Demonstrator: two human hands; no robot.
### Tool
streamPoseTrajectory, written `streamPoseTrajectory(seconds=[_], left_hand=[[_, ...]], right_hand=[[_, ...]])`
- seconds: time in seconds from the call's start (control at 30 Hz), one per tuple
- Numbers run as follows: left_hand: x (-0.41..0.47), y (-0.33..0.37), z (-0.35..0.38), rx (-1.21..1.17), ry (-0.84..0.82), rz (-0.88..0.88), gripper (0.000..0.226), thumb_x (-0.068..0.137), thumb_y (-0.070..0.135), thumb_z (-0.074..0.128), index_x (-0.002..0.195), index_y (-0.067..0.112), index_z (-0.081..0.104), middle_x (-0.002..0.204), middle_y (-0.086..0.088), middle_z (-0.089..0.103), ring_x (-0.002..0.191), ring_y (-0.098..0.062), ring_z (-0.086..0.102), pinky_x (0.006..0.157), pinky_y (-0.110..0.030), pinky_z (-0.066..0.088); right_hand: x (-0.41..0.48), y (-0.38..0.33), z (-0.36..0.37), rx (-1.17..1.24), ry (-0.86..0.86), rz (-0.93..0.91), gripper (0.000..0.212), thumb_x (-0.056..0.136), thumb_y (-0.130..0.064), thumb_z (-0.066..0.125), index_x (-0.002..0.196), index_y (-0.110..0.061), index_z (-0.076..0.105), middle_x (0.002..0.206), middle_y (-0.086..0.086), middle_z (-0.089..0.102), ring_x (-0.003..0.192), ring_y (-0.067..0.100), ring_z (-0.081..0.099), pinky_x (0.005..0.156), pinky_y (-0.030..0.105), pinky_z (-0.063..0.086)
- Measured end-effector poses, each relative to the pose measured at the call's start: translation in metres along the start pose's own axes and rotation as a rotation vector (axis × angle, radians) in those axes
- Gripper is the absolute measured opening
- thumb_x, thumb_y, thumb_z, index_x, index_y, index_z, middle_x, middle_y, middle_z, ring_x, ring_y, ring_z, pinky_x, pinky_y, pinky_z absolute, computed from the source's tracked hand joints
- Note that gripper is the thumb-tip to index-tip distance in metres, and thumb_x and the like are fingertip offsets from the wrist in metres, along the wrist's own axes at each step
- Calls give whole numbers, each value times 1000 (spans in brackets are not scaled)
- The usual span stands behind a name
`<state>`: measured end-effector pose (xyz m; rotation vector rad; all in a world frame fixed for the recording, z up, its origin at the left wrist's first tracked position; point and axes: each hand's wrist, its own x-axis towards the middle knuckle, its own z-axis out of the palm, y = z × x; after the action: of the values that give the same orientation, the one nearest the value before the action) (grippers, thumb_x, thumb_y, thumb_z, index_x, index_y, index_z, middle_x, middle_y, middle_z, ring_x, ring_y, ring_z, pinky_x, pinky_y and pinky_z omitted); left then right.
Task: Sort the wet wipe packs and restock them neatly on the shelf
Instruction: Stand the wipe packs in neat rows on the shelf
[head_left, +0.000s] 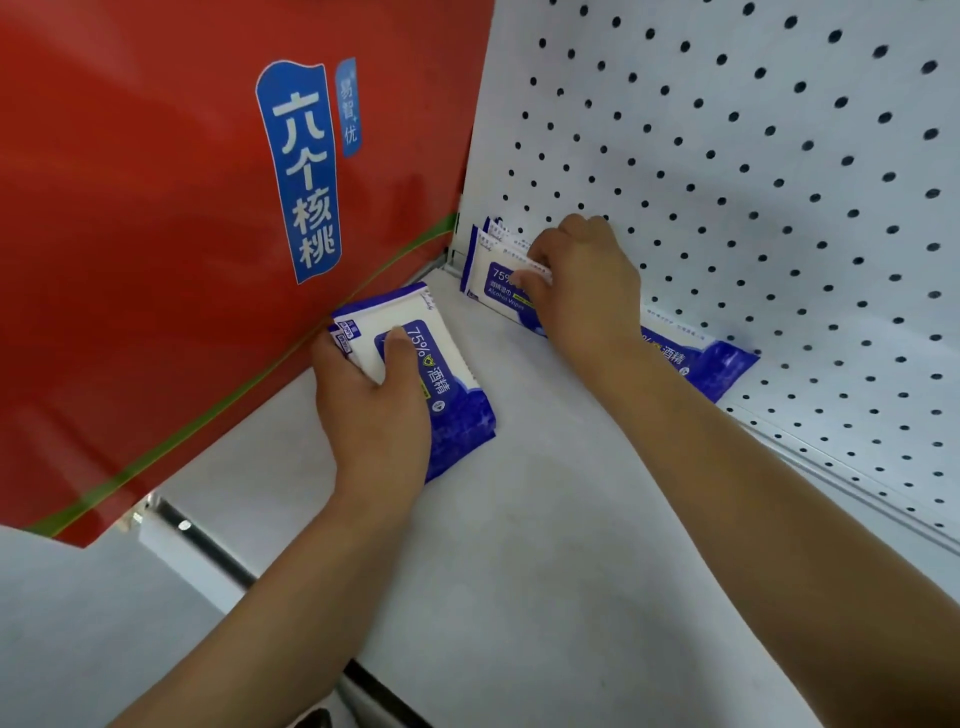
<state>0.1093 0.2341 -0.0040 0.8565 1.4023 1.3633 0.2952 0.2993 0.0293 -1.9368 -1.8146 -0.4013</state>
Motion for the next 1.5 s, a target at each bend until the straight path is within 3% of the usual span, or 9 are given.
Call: streamPoseTrajectory(seconds=[0.23, 0.37, 0.5, 0.6, 0.73, 0.83, 0.97, 1.1, 1.5], left_hand=[[0, 0, 0, -3, -11, -18, 53, 98, 35, 67, 144, 27, 42, 133, 10, 59, 109, -9, 65, 73, -20, 55], [-1, 3, 1, -18, -36, -42, 51, 96, 38, 68, 140, 31, 42, 125, 16, 58, 104, -4, 65, 69, -17, 54], [-5, 9, 4, -8, -90, -67, 49, 91, 43, 72, 128, 38, 40, 107, 26, 56, 88, 2, 65, 61, -13, 56], [-11, 11, 6, -15, -143, -59, 51, 86, 43, 76, 125, 36, 45, 108, 20, 64, 89, 2, 71, 66, -19, 60], [-17, 11, 11, -9, -270, -59, 54, 78, 48, 74, 124, 35, 48, 106, 17, 67, 86, 6, 72, 59, -17, 58], [-17, 9, 12, 33, -319, -116, 55, 75, 60, 65, 122, 36, 52, 109, 13, 71, 91, -7, 75, 65, -27, 62], [-12, 3, 8, 77, -275, -113, 30, 93, 44, 68, 119, 34, 59, 105, 11, 74, 89, -8, 76, 70, -30, 63], [-9, 2, 4, 119, -213, -72, 29, 95, 41, 66, 121, 32, 57, 104, 15, 69, 88, -5, 72, 55, -12, 53], [-8, -1, 2, 143, -227, -10, 42, 91, 42, 71, 128, 27, 59, 115, 11, 69, 93, -7, 71, 57, -11, 54]], right_hand=[[-4, 8, 6, 62, 102, 32, 39, 84, -34, 78, 110, -9, 63, 109, 9, 62, 103, 28, 56, 80, 39, 46], [-23, -5, -14, 272, 199, 124, 36, 94, -46, 64, 110, -14, 62, 106, 2, 63, 99, 16, 59, 82, 29, 49], [-60, -31, -50, 582, -131, 324, 26, 96, -55, 53, 97, -30, 58, 89, -16, 63, 86, 2, 60, 67, 13, 45], [-84, -29, -58, 696, -421, 429, 40, 85, -64, 60, 107, -31, 61, 93, -13, 66, 85, 0, 64, 66, 13, 48], [-97, -18, -62, 854, -479, 479, 28, 84, -44, 74, 99, -23, 66, 92, -8, 74, 83, 4, 71, 71, 23, 60], [-97, -4, -69, 796, -362, 480, 13, 87, -39, 75, 93, -28, 68, 86, -11, 73, 80, 1, 69, 70, 18, 57], [-89, 25, -73, 651, -202, 475, 10, 88, -33, 75, 95, -29, 70, 89, -13, 72, 81, 0, 66, 72, 16, 51], [-84, 51, -81, 446, -81, 444, 10, 89, -29, 75, 95, -25, 68, 87, -17, 68, 80, -2, 63, 64, 5, 43], [-89, 82, -55, 36, 75, 199, 25, 80, -23, 82, 100, -14, 70, 100, 3, 65, 99, 23, 53, 84, 37, 44]])
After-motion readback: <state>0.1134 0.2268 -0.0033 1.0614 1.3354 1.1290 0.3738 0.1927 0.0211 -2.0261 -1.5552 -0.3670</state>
